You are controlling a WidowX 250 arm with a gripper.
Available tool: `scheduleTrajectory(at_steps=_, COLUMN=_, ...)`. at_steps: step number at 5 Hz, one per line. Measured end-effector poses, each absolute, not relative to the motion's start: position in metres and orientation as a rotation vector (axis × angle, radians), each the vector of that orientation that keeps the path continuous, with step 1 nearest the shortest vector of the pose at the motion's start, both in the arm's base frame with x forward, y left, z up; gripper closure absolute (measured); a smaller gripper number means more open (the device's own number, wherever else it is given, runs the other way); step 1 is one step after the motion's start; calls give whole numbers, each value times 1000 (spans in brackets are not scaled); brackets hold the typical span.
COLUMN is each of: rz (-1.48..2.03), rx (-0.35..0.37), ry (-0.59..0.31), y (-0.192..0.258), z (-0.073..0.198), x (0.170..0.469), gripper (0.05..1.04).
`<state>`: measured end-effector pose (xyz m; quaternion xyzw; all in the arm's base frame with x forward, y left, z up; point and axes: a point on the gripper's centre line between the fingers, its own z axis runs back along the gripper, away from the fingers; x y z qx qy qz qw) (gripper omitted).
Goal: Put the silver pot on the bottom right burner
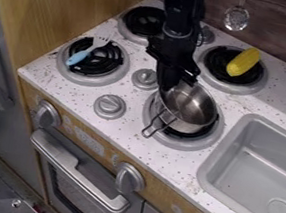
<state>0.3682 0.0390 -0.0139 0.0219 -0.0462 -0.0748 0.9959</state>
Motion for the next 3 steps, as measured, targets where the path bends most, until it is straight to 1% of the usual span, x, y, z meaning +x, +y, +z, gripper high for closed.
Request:
scheduleTrajectory(at_steps=1, rz=-171, rx=35, ry=-88, y=38, z=-17, x=373, gripper=991)
scheduleTrajectory(at_steps=2, rz=-171, rx=44, ry=-100, y=41, z=-16, x=375, gripper=832)
scheduleTrajectory(at_steps=3, rz=-152, rx=52, ry=-126, y=47, z=-1, x=382, gripper=553)
